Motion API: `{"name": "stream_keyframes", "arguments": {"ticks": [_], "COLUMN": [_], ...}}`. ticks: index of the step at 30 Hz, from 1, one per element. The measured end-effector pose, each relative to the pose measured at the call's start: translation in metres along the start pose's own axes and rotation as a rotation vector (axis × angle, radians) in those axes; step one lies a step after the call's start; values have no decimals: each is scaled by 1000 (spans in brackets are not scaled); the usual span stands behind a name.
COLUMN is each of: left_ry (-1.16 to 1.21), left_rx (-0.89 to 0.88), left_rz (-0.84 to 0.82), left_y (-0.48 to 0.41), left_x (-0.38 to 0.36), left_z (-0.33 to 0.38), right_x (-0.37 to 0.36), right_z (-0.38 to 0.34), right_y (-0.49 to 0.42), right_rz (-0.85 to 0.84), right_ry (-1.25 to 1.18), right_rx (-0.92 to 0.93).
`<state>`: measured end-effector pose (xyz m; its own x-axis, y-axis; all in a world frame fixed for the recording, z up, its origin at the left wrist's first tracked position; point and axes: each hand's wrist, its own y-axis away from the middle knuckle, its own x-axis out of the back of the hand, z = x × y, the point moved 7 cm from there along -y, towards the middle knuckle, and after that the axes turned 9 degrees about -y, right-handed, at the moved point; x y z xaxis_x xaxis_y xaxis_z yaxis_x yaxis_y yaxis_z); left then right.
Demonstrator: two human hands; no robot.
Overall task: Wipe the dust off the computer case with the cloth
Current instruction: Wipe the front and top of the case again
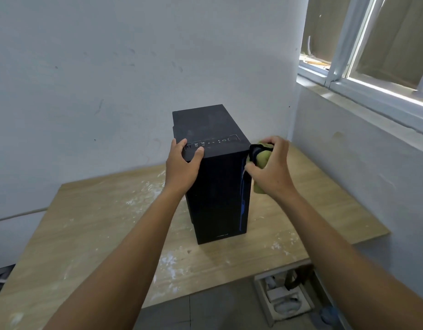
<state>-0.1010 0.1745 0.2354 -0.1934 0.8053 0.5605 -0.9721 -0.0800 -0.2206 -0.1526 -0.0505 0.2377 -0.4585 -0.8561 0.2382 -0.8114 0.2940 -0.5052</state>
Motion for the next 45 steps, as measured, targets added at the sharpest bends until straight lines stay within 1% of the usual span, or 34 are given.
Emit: {"name": "stream_keyframes", "arguments": {"ticks": [3,6,8,11,14,16,18,21,25,29,32,35,38,41,45], "left_ry": [-24,-16,-37,-128,-182,-188,-190,-266,-412,-524,-552,-565,-549,-492,-439], "left_rx": [-18,-57,-77,-67,-79,-108,-136,-213,-362,-571,-673,-699,-715,-708,-700], "left_rz": [-134,-247,-317,-410,-459,-462,-448,-426,-400,-367,-363,-364,-339,-279,-193], "left_y": [-9,-14,-19,-25,-27,-27,-29,-32,-36,-31,-29,-29,-28,-27,-24], "left_x": [1,2,1,1,-1,-1,-1,1,3,4,5,6,7,7,9], "left_z": [0,5,3,-3,-7,-6,-6,-2,1,6,10,9,7,5,3], "right_x": [-11,-26,-32,-32,-40,-50,-65,-97,-131,-127,-110,-85,-63,-57,-62], "right_z": [-6,-12,-11,-6,-4,-7,-11,-16,-22,-19,-21,-21,-25,-31,-32], "right_y": [31,47,52,51,50,52,55,67,81,80,72,58,42,31,27], "right_rz": [69,29,37,140,197,238,244,154,20,-36,-22,32,74,69,52], "right_ry": [-5,44,66,66,104,109,109,184,344,376,367,376,310,261,327], "right_rx": [113,159,157,121,92,94,106,175,329,360,347,336,347,351,389]}}
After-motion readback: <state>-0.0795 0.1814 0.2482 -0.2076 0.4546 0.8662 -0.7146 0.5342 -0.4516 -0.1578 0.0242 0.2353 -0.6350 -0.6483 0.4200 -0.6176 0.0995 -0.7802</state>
